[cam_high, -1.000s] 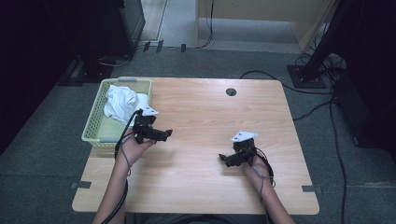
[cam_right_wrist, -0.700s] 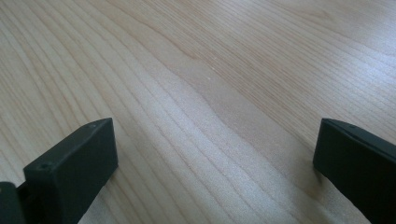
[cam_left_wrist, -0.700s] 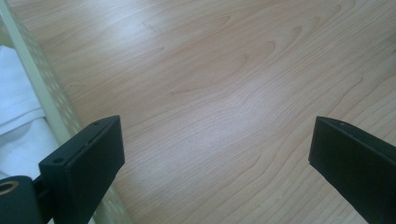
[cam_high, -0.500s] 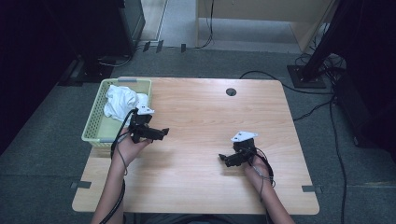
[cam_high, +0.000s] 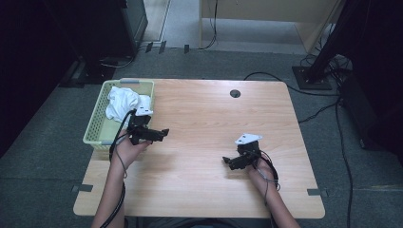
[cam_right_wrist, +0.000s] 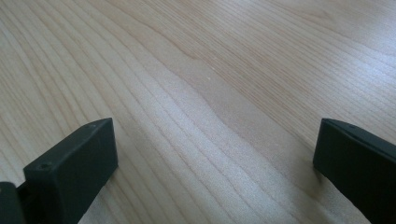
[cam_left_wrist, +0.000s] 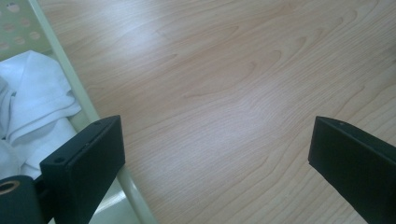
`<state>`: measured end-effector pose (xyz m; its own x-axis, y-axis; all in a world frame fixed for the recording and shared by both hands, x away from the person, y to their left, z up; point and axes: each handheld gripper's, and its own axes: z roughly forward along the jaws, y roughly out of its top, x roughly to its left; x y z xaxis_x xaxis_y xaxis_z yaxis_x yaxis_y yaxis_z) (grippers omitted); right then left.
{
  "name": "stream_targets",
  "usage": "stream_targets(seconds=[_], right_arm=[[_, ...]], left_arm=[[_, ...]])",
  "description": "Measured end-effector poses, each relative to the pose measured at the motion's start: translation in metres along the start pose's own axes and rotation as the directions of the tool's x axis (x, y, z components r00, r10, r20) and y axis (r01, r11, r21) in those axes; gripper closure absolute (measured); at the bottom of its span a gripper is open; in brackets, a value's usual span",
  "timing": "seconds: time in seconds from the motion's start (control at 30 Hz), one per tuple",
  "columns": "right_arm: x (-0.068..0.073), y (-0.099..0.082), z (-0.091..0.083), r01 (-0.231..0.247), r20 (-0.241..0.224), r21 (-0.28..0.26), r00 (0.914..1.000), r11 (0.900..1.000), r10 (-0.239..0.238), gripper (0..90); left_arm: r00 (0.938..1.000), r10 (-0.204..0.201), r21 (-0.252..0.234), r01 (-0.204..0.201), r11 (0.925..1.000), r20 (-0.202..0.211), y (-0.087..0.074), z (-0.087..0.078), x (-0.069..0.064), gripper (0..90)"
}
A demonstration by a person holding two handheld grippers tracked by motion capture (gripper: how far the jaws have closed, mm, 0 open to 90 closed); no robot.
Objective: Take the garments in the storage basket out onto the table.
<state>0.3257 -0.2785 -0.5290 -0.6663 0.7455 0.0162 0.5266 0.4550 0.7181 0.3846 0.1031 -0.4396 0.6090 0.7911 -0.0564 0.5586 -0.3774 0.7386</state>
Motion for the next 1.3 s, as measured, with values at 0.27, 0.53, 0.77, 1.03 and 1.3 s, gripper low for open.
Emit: stream_targets(seconds=[0.27, 0.53, 0.77, 1.03, 1.3], right_arm=[[0.0, 0.0, 0.0, 0.0, 0.0, 0.0, 1.0, 1.0, 0.0, 0.0], [0.0, 0.0, 0.0, 0.0, 0.0, 0.0, 1.0, 1.0, 0.0, 0.0], [0.0, 0.0, 0.0, 0.0, 0.0, 0.0, 1.0, 1.0, 0.0, 0.0], [0.0, 0.0, 0.0, 0.0, 0.0, 0.0, 1.0, 1.0, 0.0, 0.0], [0.0, 0.0, 0.0, 0.0, 0.0, 0.001, 1.0, 1.0, 0.0, 0.0]], left_arm=[[0.9999, -0.004, -0.008, 0.004, 1.0, -0.012, 0.0, -0.005, 0.003, 4.2], [0.9996, -0.017, -0.01, 0.017, 0.9998, -0.021, -0.001, -0.009, 0.008, 4.2], [0.999, -0.025, -0.003, 0.024, 0.9997, -0.038, -0.003, -0.011, 0.015, 4.2], [0.9985, -0.035, 0.004, 0.035, 0.9994, -0.043, -0.005, -0.012, 0.02, 4.2], [0.998, -0.044, 0.006, 0.045, 0.999, -0.044, -0.007, -0.011, 0.023, 4.2]])
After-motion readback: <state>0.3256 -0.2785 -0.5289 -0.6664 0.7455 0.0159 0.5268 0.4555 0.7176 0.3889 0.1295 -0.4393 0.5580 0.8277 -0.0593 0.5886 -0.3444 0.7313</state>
